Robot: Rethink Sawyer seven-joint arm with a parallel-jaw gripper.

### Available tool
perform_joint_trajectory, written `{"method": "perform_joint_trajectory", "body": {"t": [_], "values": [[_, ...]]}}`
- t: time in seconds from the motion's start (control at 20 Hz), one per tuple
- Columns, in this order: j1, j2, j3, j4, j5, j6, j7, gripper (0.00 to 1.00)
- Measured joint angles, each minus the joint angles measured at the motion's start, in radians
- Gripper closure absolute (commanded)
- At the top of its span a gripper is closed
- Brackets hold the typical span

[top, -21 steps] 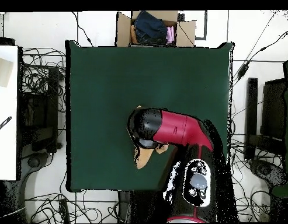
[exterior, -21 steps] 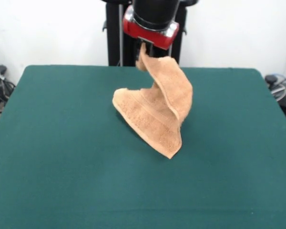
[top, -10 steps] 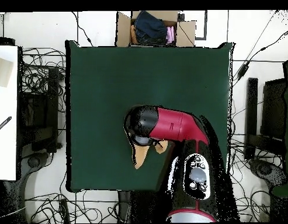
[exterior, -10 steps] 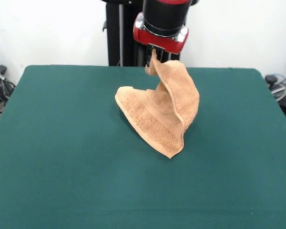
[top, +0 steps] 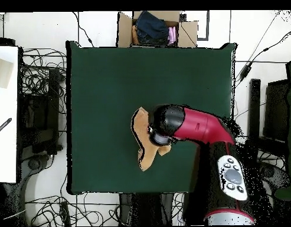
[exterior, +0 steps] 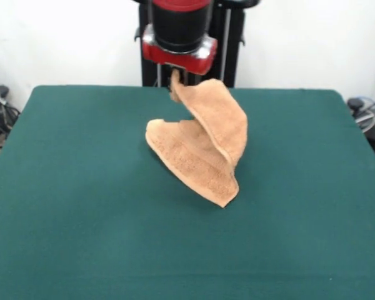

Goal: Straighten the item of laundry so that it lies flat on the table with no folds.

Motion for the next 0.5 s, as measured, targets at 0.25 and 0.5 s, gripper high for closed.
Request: {"method": "perform_joint_trajectory", "body": {"t": [0.25,0.5], "values": [[-0.102,0.007,0.055,-0.002,-0.033,0.025,-0.092,1.0],[-0.155,0.008,0.09,-0.002,-0.065,0.033,-0.171,1.0]]}}
